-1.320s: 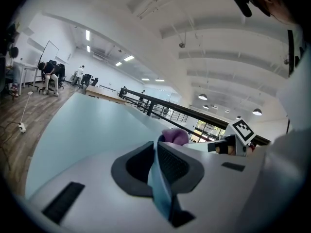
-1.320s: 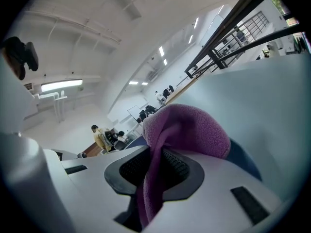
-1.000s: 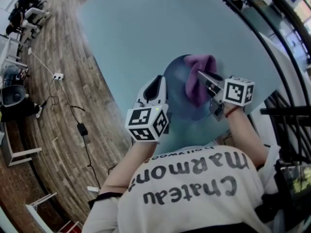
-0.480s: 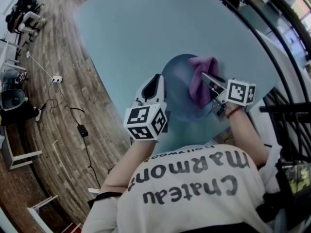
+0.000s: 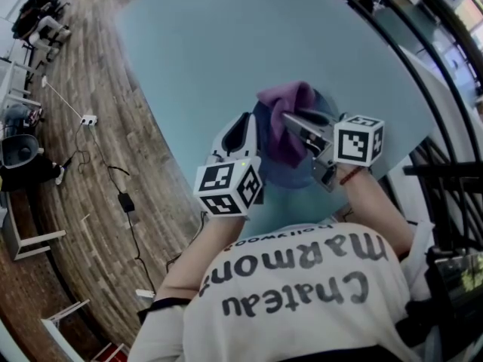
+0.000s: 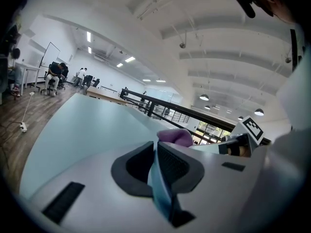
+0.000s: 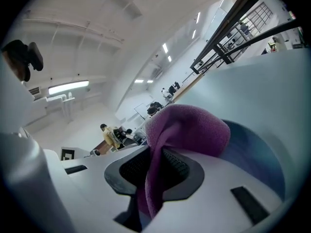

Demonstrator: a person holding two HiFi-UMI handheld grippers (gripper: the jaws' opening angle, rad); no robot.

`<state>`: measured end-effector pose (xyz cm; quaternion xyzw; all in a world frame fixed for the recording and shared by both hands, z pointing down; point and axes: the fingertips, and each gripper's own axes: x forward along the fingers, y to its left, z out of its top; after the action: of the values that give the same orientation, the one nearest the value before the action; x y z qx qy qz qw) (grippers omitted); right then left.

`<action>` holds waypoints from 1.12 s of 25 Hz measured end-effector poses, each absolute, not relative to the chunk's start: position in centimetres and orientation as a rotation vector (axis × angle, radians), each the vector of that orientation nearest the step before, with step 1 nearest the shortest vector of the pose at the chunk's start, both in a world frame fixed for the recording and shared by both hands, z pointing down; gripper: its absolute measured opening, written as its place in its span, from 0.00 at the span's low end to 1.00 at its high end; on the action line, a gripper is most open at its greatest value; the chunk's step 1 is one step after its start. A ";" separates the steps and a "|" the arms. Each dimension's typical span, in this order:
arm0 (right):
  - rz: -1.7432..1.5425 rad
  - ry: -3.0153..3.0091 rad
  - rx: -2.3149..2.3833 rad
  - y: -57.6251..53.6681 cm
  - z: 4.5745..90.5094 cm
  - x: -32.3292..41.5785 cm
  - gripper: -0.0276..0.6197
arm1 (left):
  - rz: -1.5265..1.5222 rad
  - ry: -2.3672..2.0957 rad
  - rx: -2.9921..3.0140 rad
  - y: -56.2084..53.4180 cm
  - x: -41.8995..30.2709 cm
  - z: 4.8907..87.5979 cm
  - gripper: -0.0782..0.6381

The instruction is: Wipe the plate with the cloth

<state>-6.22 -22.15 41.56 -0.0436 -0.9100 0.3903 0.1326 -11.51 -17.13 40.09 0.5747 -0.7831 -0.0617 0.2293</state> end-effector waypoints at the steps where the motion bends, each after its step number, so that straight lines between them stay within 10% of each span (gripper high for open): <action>1: 1.136 -2.634 -0.143 -21.7 41.6 -6.4 0.18 | -0.170 -2.155 1.578 -17.1 -11.5 40.2 0.14; 28: 1.184 -2.545 0.119 -24.5 46.1 -4.3 0.18 | -0.180 -2.162 1.581 -16.1 -11.3 40.0 0.14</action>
<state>-4.34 -24.49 46.09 0.0418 -0.8934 0.4156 0.1655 -11.31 -16.11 40.00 0.5735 -0.7845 -0.0653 0.2266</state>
